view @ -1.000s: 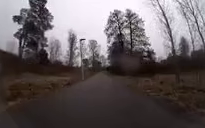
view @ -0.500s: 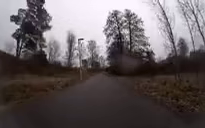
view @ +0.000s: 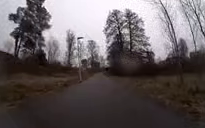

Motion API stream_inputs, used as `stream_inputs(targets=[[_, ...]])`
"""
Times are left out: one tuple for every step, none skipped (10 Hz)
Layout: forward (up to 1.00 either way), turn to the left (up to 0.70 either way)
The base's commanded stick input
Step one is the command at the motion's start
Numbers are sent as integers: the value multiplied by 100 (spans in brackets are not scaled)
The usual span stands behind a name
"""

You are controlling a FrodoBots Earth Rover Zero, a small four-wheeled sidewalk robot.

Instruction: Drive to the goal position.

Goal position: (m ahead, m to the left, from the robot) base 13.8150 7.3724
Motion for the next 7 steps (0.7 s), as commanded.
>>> stream_inputs(targets=[[70, 0], [70, 0], [70, 0], [70, 0], [70, 0], [70, 0], [70, 0]])
